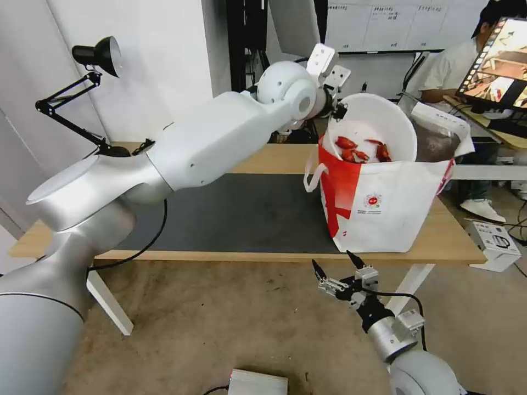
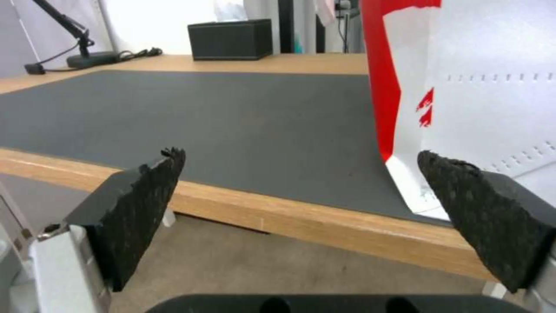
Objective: Pick up the trash from the table and place it into the takeout bag.
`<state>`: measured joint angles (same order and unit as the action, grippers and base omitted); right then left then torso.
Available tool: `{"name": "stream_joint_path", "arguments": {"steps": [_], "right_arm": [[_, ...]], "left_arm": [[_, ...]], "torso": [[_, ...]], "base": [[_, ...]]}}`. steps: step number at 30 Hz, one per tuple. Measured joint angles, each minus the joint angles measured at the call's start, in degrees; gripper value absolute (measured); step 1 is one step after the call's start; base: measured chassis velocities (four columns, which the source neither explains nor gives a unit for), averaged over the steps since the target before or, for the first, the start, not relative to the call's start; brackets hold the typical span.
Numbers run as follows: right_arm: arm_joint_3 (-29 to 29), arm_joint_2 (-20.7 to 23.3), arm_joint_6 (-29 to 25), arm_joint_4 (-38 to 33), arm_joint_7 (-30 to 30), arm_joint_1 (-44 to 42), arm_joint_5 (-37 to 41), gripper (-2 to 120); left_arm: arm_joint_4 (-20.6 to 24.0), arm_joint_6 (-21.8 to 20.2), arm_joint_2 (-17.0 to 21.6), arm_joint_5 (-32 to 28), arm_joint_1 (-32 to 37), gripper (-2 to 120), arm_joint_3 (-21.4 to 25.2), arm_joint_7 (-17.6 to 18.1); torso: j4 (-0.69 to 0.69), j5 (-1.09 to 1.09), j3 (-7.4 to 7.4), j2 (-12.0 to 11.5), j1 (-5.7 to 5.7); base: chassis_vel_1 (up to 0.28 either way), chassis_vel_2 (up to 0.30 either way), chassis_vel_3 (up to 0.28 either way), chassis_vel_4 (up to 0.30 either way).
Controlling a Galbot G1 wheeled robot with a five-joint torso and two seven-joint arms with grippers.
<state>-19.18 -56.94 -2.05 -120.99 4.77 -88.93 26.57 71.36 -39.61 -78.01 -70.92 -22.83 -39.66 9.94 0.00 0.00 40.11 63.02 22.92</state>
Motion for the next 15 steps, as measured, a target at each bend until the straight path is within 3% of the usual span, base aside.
{"name": "stream_joint_path", "arguments": {"steps": [9,15], "right_arm": [[0.00,0.00,0.00,0.00,0.00,0.00,0.00,100],[0.00,0.00,0.00,0.00,0.00,0.00,0.00,100]], "left_arm": [[2.06,-0.07,1.13,0.09,0.16,0,-0.76,-4.23],[2.69,-0.01,0.96,-0.38,0.27,15,-0.53,-6.04]], "torso": [[0.00,0.00,0.00,0.00,0.00],[0.00,0.00,0.00,0.00,0.00]], "base": [[0.000,0.000,0.000,0.000],[0.000,0.000,0.000,0.000]]}}
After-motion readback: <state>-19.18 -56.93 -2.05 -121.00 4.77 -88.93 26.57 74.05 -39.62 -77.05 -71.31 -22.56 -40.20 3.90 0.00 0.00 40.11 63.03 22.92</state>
